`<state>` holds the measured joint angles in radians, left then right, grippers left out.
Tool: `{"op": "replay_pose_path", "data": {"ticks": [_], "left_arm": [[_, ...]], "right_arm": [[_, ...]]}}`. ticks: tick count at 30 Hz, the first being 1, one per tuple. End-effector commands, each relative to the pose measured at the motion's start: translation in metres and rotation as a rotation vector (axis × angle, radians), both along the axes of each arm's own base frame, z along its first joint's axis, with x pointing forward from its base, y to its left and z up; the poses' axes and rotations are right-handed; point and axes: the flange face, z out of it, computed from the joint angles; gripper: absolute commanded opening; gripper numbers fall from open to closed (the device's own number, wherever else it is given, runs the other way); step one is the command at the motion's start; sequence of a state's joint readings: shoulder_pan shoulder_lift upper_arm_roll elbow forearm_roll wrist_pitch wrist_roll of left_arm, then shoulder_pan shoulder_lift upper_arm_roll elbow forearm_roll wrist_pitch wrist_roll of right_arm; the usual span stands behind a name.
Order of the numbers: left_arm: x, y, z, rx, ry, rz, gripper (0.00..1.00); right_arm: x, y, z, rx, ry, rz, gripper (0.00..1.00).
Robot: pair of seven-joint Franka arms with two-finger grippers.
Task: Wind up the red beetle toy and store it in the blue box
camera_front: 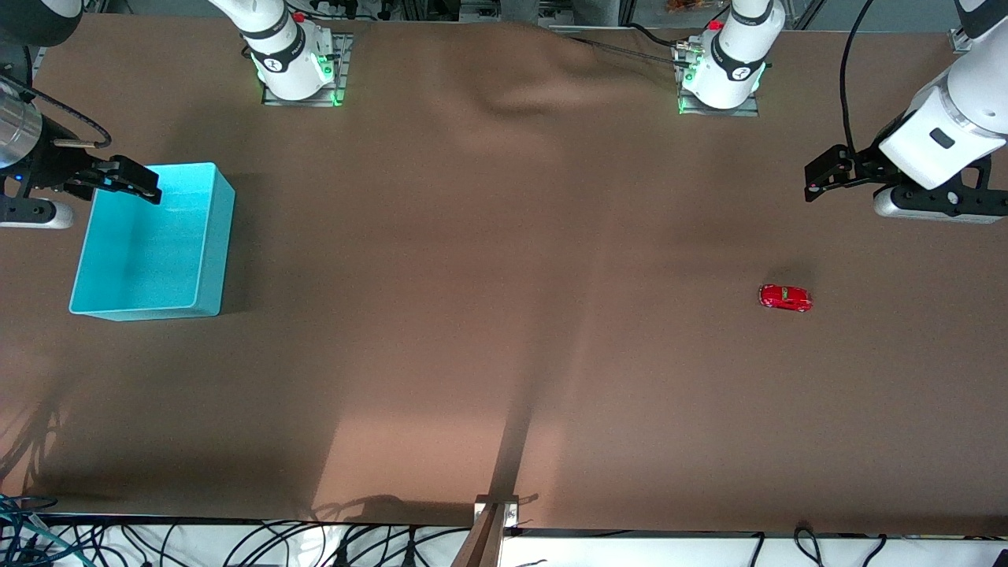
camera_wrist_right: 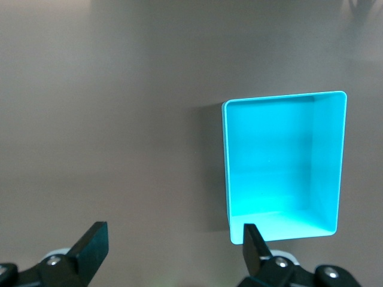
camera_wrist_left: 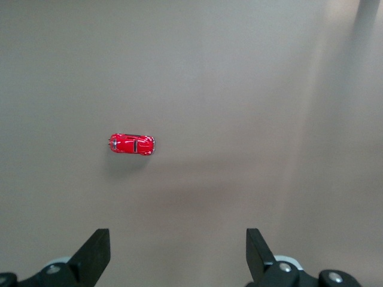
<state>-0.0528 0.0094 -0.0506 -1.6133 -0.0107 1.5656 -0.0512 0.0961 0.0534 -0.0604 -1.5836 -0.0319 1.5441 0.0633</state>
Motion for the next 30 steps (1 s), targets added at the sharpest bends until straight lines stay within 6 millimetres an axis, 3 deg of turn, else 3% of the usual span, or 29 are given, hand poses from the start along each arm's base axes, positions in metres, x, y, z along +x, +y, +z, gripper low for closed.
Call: {"op": "replay_pose_path", "data": {"ticks": [1,16,22,30], "left_arm": [[0.002,0.006,0.007,-0.027,0.001,-0.012,1.0],[0.004,0.007,0.002,-0.025,0.011,-0.01,1.0],[0.011,0.008,-0.012,-0.016,0.031,-0.005,1.0],[0.023,0.009,-0.006,-0.014,0.011,-0.021,1.0]], "right_arm": [[-0.002,-0.001,0.003,0.02,-0.003,-0.003,1.0],[-0.002,-0.002,0.005,0.02,-0.009,0.01,1.0],[-0.002,-0.002,0.004,0.02,-0.007,0.01,1.0],[-0.002,-0.002,0.004,0.02,-0.007,0.01,1.0]]}}
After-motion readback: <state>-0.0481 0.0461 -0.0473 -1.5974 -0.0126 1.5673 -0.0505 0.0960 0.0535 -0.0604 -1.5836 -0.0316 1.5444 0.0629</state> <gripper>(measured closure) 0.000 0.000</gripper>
